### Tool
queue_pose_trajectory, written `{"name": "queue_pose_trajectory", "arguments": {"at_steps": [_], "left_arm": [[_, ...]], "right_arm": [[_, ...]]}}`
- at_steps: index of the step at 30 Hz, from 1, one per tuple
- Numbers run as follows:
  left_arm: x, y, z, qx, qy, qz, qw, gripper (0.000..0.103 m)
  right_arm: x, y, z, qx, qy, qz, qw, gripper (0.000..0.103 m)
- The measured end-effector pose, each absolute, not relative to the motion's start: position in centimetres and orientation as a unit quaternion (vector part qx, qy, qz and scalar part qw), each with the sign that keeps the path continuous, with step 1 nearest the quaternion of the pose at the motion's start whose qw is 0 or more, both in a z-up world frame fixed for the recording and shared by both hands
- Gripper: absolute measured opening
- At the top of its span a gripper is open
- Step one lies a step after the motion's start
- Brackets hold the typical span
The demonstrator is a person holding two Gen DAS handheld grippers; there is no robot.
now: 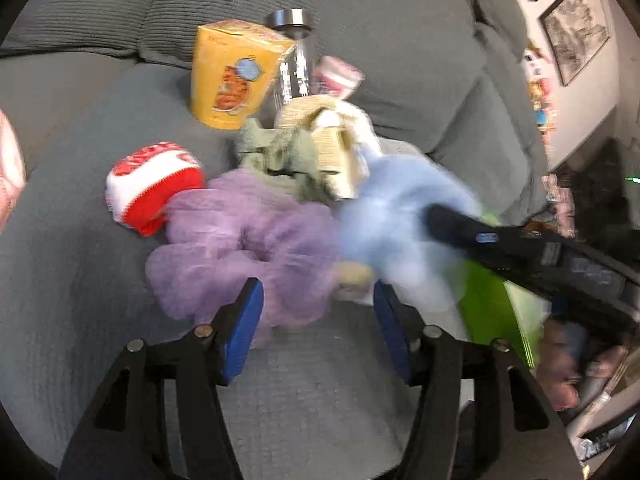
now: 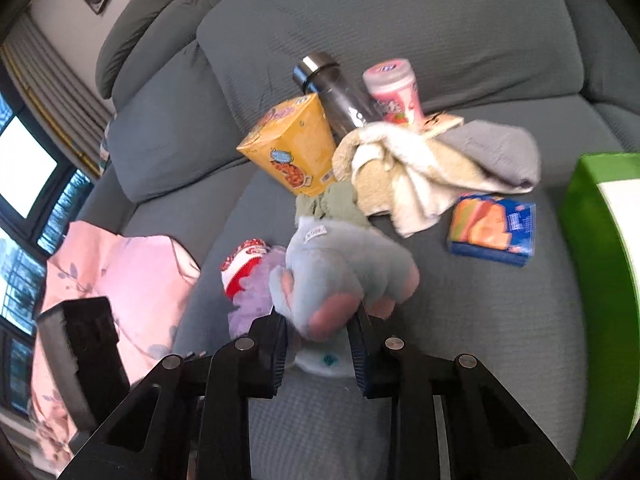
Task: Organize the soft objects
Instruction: 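Carry the plush elephant with the right gripper into the green box and release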
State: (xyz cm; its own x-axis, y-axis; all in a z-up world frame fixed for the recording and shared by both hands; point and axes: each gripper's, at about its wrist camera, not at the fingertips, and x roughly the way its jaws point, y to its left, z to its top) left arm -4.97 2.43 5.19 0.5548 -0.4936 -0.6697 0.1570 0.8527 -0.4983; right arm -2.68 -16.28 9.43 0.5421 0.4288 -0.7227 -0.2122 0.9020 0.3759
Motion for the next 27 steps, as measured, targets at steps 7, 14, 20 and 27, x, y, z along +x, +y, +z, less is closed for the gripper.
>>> {"name": "queue_pose_trajectory", "arguments": {"at_steps": [7, 14, 20, 27], "left_arm": [[-4.3, 4.6, 3.1, -0.206, 0.471, -0.092, 0.853, 0.057], [-5.6, 6.9, 5.0, -0.258, 0.411, -0.084, 0.870, 0.058], [-8.0, 7.2, 7.9, -0.274, 0.327, -0.128, 0.895, 0.085], [-8.3, 2.1, 8.8, -0.240, 0.335, -0.255, 0.875, 0.085]], "right_arm": [[-4.3, -17.7, 11.3, 0.104, 0.429, 0.179, 0.879, 0.029], [-4.0, -16.8, 10.1, 0.067, 0.469, 0.154, 0.867, 0.029], [-3.0, -17.3, 9.1, 0.098, 0.474, 0.146, 0.863, 0.065], [-2.9, -19.9, 9.2, 0.158, 0.464, 0.148, 0.859, 0.081]]}}
